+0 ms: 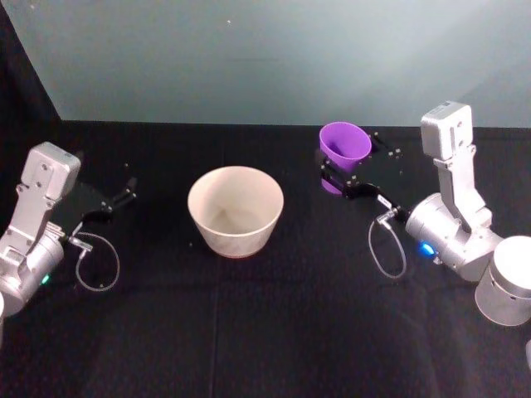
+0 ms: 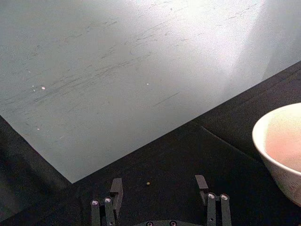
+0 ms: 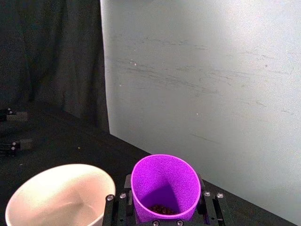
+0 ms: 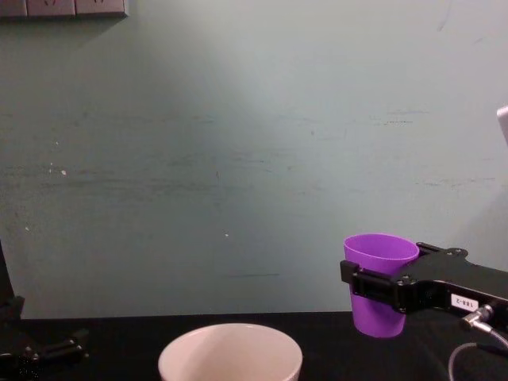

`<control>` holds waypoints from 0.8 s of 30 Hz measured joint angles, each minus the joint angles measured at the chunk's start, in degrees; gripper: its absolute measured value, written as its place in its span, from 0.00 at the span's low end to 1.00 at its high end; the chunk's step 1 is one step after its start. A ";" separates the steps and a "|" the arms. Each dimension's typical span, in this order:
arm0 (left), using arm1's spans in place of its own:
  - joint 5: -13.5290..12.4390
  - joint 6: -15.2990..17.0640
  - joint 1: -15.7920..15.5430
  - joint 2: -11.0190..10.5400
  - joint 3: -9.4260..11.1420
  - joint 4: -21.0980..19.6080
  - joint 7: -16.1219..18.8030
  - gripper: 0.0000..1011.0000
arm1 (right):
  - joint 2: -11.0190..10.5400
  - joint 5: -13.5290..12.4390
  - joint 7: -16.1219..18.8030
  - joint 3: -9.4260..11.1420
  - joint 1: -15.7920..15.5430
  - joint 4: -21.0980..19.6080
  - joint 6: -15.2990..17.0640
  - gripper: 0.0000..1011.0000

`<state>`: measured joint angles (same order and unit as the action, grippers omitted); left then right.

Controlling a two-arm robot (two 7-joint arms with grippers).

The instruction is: Pick up the cup and pour the mung beans from the cup into the bowl.

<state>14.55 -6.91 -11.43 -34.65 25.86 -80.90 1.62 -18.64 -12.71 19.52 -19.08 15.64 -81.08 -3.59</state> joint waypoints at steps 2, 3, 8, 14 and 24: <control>0.00 0.00 0.00 0.00 0.00 0.00 0.00 0.99 | 0.00 0.00 0.00 0.00 0.00 0.00 0.00 0.73; 0.00 0.00 0.00 0.00 0.00 0.00 0.00 0.99 | 0.00 0.00 0.00 0.00 0.00 0.00 0.00 0.73; 0.00 0.00 0.00 0.00 0.00 0.00 0.00 0.99 | 0.00 0.00 0.00 0.00 0.00 0.00 0.00 0.73; 0.00 0.00 0.00 0.00 0.00 0.00 0.00 0.99 | 0.00 0.00 0.00 0.00 0.00 0.00 0.00 0.73; 0.00 0.00 0.00 0.00 0.00 0.00 0.00 0.99 | 0.00 0.00 0.00 0.00 0.00 0.00 0.00 0.73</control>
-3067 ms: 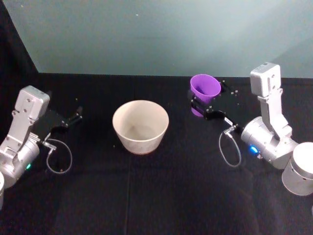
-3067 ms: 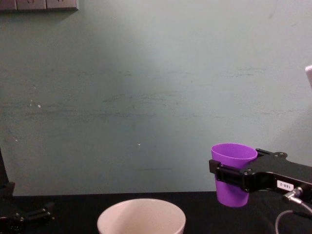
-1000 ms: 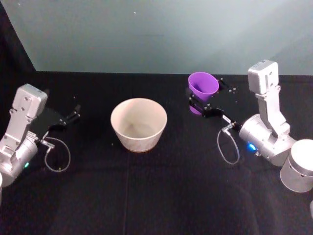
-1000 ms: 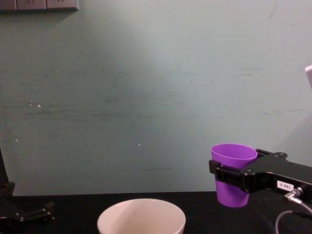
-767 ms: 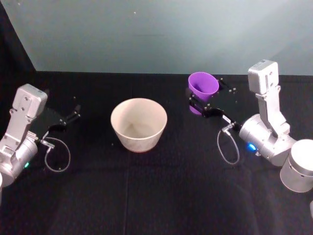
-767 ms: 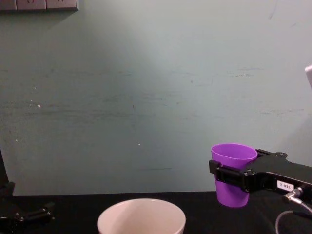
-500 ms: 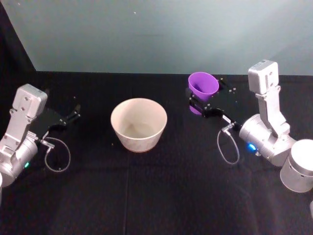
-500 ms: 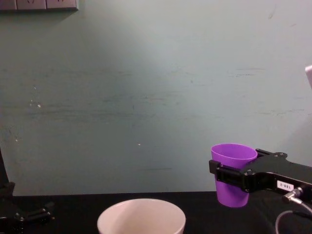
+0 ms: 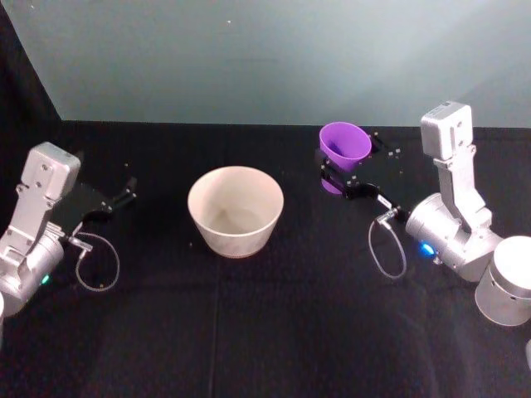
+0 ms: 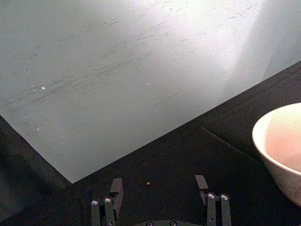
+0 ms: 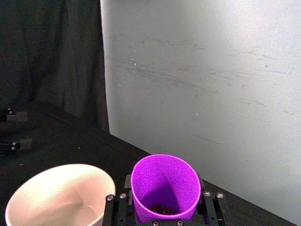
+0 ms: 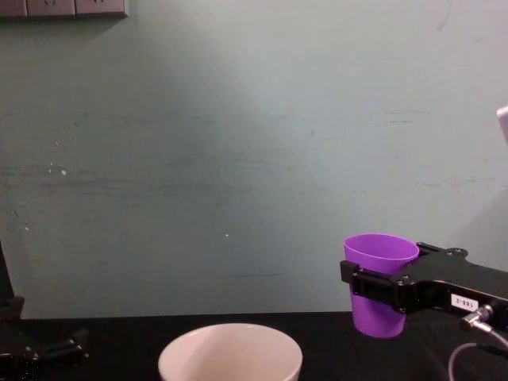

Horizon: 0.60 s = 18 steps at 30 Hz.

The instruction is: Pick up the cup and pour the mung beans from the cup into the bowl.

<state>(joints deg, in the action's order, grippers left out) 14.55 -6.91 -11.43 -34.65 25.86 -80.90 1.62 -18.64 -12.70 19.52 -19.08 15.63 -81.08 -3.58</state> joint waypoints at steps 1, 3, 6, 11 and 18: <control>0.00 0.00 0.00 0.00 0.00 0.00 0.00 0.99 | 0.00 0.00 0.00 0.00 0.00 0.00 0.00 0.73; 0.00 0.00 0.00 0.00 0.00 0.00 0.00 0.99 | 0.00 0.00 0.00 0.00 0.00 0.00 0.00 0.73; 0.00 0.00 0.00 0.00 0.00 0.00 0.00 0.99 | 0.00 0.00 0.00 0.00 0.00 0.00 0.00 0.73; 0.00 0.00 0.00 0.00 0.00 0.00 0.00 0.99 | 0.00 0.00 0.00 0.00 0.00 0.00 0.00 0.73; 0.00 0.00 0.00 0.00 0.00 0.00 0.00 0.99 | 0.00 0.00 0.00 0.00 0.00 0.00 0.00 0.73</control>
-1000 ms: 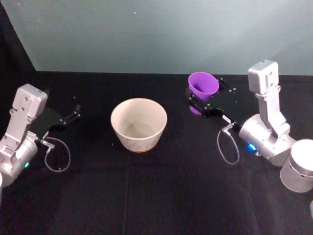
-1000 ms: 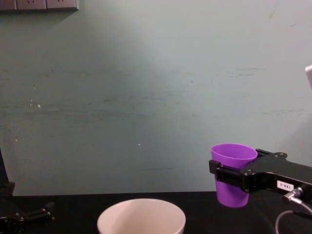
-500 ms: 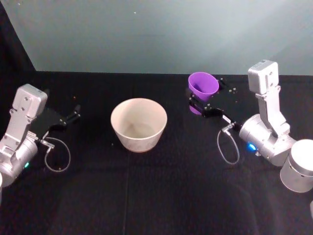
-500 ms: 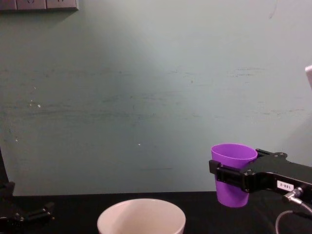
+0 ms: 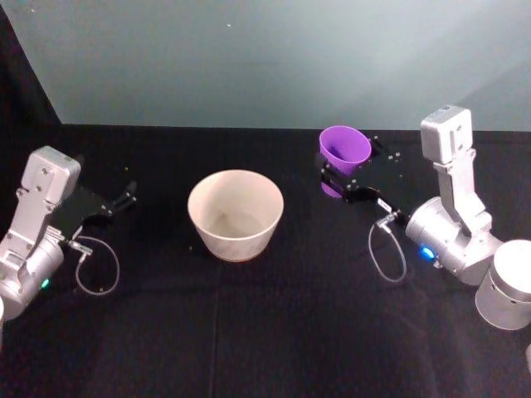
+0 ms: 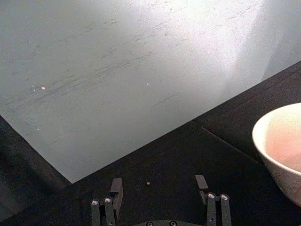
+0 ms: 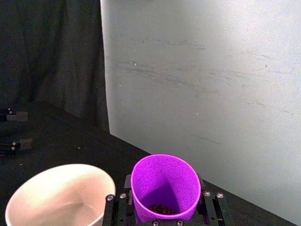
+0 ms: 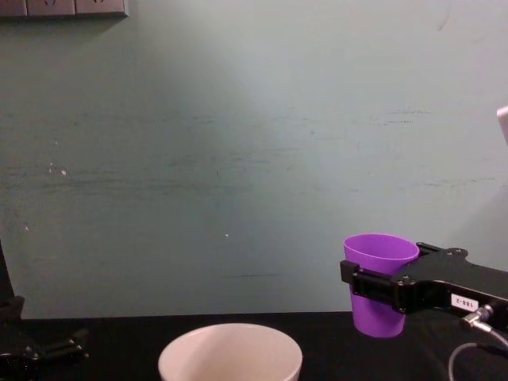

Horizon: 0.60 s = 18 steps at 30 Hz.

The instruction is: Pick up the cup and pour the mung beans from the cup into the bowl.

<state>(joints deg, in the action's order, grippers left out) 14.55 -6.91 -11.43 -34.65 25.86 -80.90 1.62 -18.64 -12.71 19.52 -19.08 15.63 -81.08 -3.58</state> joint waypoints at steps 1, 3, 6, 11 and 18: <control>0.00 0.00 0.00 0.00 0.00 0.00 0.00 0.99 | 0.00 0.00 0.00 0.00 0.00 0.00 0.00 0.73; 0.00 0.00 -0.01 0.00 0.00 0.00 0.00 0.99 | 0.00 0.00 0.00 0.00 0.00 0.00 0.00 0.73; 0.00 0.00 0.00 0.00 0.00 0.00 0.00 0.99 | 0.00 0.00 0.00 0.00 0.00 0.00 0.00 0.73; -0.01 0.00 0.00 0.00 0.00 0.00 0.00 0.99 | 0.00 0.09 0.00 0.00 0.00 0.00 0.01 0.73; 0.00 0.00 0.00 0.00 0.00 0.00 0.00 0.99 | -1.14 8.18 -2.45 -2.42 1.03 -2.09 1.90 0.73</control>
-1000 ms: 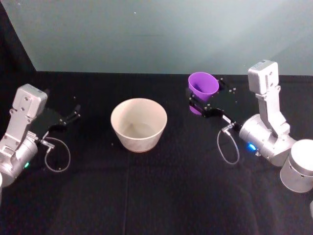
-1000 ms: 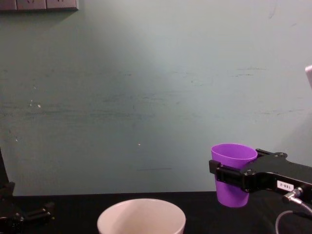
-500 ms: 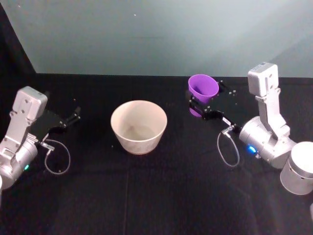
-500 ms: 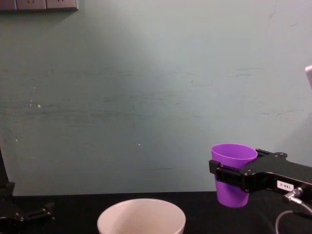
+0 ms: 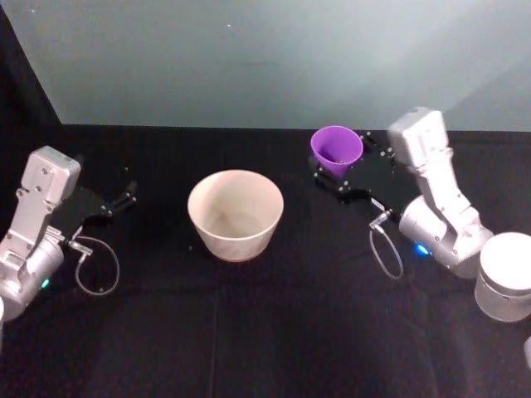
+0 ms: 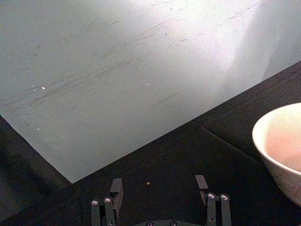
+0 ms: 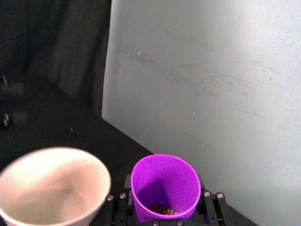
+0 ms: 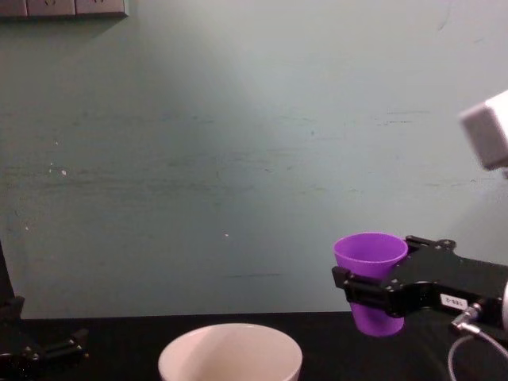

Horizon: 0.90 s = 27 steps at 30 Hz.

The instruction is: Pick up the cup and pour the mung beans from the cup into the bowl.

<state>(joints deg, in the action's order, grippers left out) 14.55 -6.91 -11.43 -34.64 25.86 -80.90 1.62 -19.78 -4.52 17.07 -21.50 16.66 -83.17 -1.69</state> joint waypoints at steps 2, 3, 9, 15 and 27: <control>0.00 0.00 0.00 0.00 0.00 0.00 0.00 0.99 | -0.58 3.90 -1.12 -1.27 0.84 -0.85 1.79 0.73; 0.00 0.00 0.00 0.00 0.00 0.00 0.00 0.99 | -0.80 5.19 -1.43 -1.73 1.20 -1.09 2.47 0.73; 0.00 0.00 0.00 0.00 0.00 0.00 0.00 0.99 | -1.63 14.10 -2.45 -5.38 4.47 -1.89 6.63 0.73; 0.00 0.00 0.00 0.00 0.01 0.00 0.00 0.99 | -1.31 20.45 -1.96 -8.64 8.01 -0.29 7.36 0.73; 0.00 0.00 0.00 0.00 0.01 0.00 0.00 0.99 | 0.52 28.91 -1.06 -13.33 11.78 2.97 4.91 0.73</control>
<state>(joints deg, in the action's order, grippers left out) 14.55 -6.91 -11.43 -34.65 25.86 -80.90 1.62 -19.26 24.39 16.01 -34.83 28.44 -80.20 3.23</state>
